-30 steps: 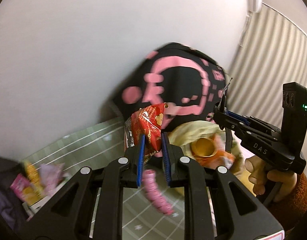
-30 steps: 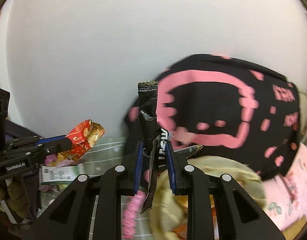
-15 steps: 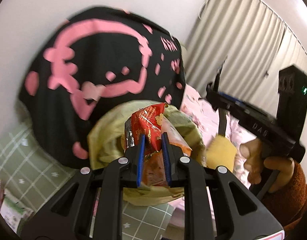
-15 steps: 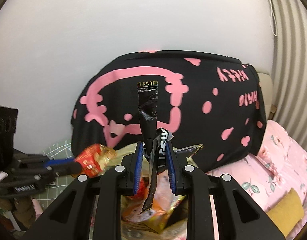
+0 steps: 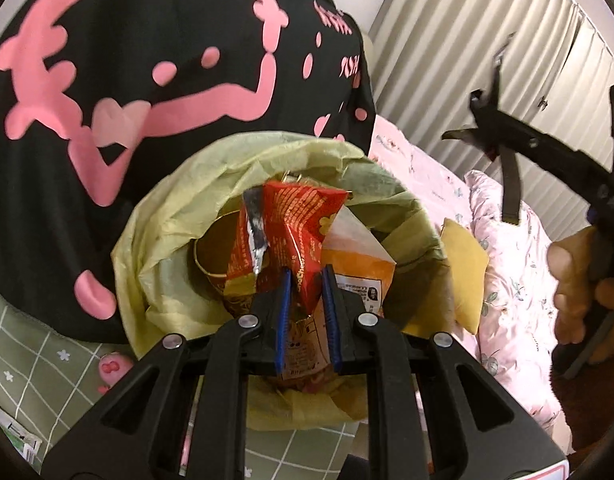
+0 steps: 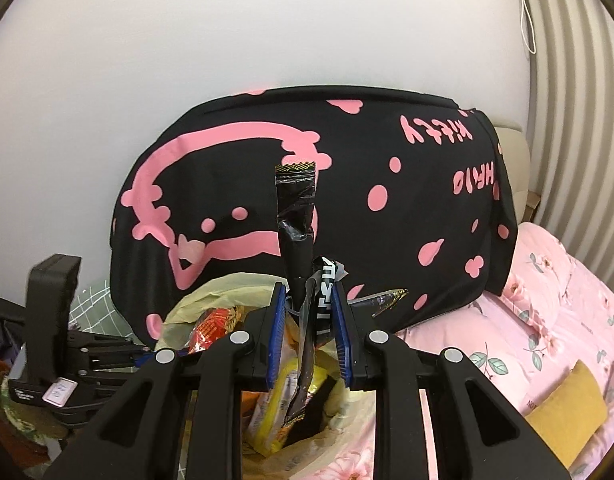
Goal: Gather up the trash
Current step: 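Carry the red packet and black sachet with both tools over the plastic bag, then open the left tool to drop the red packet into the bag, then open the right tool to drop the black sachet into the bag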
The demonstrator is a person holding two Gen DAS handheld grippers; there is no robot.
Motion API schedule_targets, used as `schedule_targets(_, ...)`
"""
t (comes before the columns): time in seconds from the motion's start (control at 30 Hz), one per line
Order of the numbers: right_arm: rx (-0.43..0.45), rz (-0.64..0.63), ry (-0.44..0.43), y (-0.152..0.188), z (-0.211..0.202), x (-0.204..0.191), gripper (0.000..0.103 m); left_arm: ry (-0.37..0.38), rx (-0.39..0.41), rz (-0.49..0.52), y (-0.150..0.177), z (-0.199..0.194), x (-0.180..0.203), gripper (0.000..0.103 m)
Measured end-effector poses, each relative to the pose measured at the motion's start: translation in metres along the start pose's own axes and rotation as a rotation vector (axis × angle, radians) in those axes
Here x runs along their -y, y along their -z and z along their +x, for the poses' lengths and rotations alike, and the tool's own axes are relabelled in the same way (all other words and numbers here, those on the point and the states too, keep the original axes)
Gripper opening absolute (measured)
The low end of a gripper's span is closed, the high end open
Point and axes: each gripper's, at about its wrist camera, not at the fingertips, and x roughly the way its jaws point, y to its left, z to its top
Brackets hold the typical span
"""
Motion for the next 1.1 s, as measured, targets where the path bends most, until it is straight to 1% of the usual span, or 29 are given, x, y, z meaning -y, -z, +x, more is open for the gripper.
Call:
schedule_targets(0.13,-0.009,0.003,-0.009,0.0,0.007,0.004,0.022,-0.003,-0.002,-0.003,-0.003,0.008,0.0,0.015)
schedule_targets(0.2,-0.009,0.005,-0.017,-0.001,0.009,0.004,0.022,0.002,0.001,-0.008,-0.002,0.004,0.0,0.022)
schedule_targets(0.27,-0.009,0.004,-0.028,-0.001,0.011,0.001,0.022,0.013,0.002,-0.016,0.0,0.0,0.0,0.04)
schedule_targets(0.33,-0.01,0.0,-0.038,-0.001,0.013,-0.003,0.022,0.013,0.006,-0.013,0.002,-0.004,0.001,0.045)
schedule_targets(0.43,-0.013,-0.01,-0.057,-0.001,0.015,-0.011,0.022,-0.013,0.023,0.0,0.005,-0.014,0.003,0.048)
schedule_targets(0.57,-0.023,-0.005,-0.097,0.002,0.018,-0.02,0.022,-0.057,0.06,-0.01,0.009,-0.033,0.0,0.05)
schedule_targets(0.63,-0.04,-0.003,-0.115,0.008,0.021,-0.027,0.022,-0.098,0.087,-0.031,0.012,-0.043,-0.006,0.05)
schedule_targets(0.7,-0.068,-0.012,-0.127,0.017,0.025,-0.035,0.022,-0.123,0.101,-0.058,0.016,-0.052,-0.013,0.05)
schedule_targets(0.8,-0.116,-0.013,-0.136,0.033,0.032,-0.044,0.022,-0.131,0.104,-0.105,0.024,-0.06,-0.025,0.051)
schedule_targets(0.87,-0.148,-0.013,-0.128,0.044,0.039,-0.046,0.022,-0.133,0.103,-0.136,0.031,-0.065,-0.033,0.051)
schedule_targets(0.97,-0.203,-0.003,-0.09,0.061,0.055,-0.043,0.022,-0.137,0.097,-0.167,0.04,-0.07,-0.042,0.051)
schedule_targets(1.1,-0.226,0.014,-0.051,0.071,0.061,-0.038,0.024,-0.156,0.102,-0.181,0.049,-0.076,-0.047,0.051)
